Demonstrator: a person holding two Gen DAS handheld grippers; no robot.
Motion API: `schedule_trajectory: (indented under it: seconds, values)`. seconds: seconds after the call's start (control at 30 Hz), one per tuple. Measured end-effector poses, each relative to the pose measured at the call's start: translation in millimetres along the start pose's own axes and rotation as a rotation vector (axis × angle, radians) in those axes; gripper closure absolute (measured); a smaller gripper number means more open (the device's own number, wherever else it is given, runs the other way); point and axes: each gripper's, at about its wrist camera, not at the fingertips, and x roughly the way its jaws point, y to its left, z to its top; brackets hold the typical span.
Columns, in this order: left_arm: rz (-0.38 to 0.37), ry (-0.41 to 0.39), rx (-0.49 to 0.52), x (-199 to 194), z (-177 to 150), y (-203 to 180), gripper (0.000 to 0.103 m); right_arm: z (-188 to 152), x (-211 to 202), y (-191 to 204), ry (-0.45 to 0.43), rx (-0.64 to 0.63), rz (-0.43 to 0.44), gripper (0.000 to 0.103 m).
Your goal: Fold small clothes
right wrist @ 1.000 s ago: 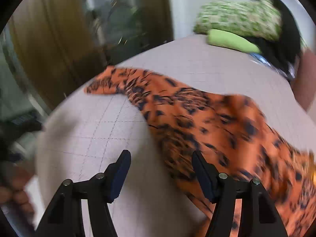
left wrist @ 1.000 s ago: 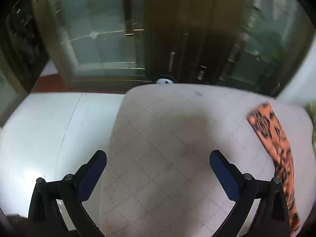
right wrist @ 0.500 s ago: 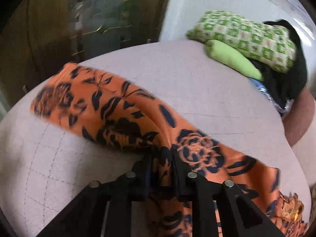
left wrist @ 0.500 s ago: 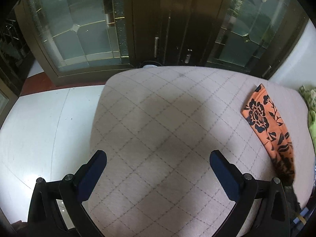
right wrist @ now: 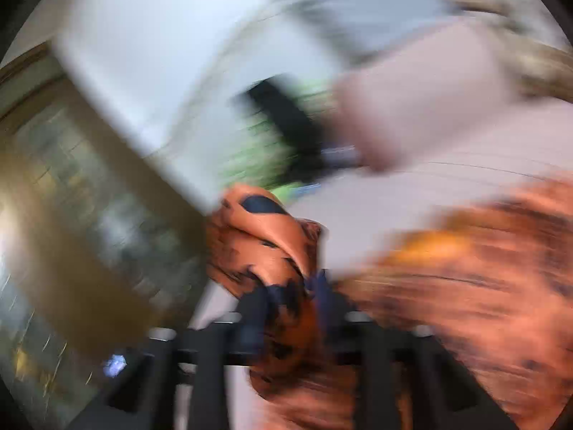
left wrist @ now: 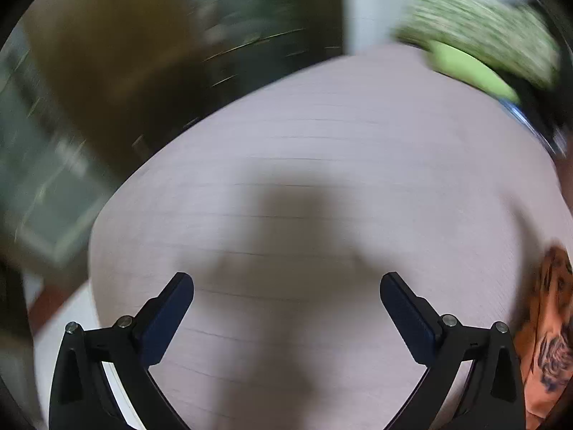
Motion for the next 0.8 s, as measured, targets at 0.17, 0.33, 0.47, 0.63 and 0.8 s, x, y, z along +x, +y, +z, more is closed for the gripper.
schedule_trajectory:
  seconds: [0.17, 0.33, 0.47, 0.63, 0.8]
  values:
    - [-0.015, -0.063, 0.210, -25, -24, -75, 0.000, -22, -53, -107, 0.074, 0.205, -0.148, 0.001]
    - [-0.009, -0.084, 0.330, -33, -44, -117, 0.000, 5, -51, -44, 0.026, -0.092, -0.206, 0.001]
    - [0.021, -0.037, 0.359, -17, -54, -120, 0.000, 3, 26, 59, 0.120, -0.484, -0.261, 0.001]
    - [0.009, -0.003, 0.356, -9, -49, -119, 0.000, -11, 140, 119, 0.220, -0.700, -0.387, 0.010]
    - [-0.008, 0.018, 0.348, 0, -38, -113, 0.000, -7, 216, 93, 0.353, -0.646, -0.578, 0.036]
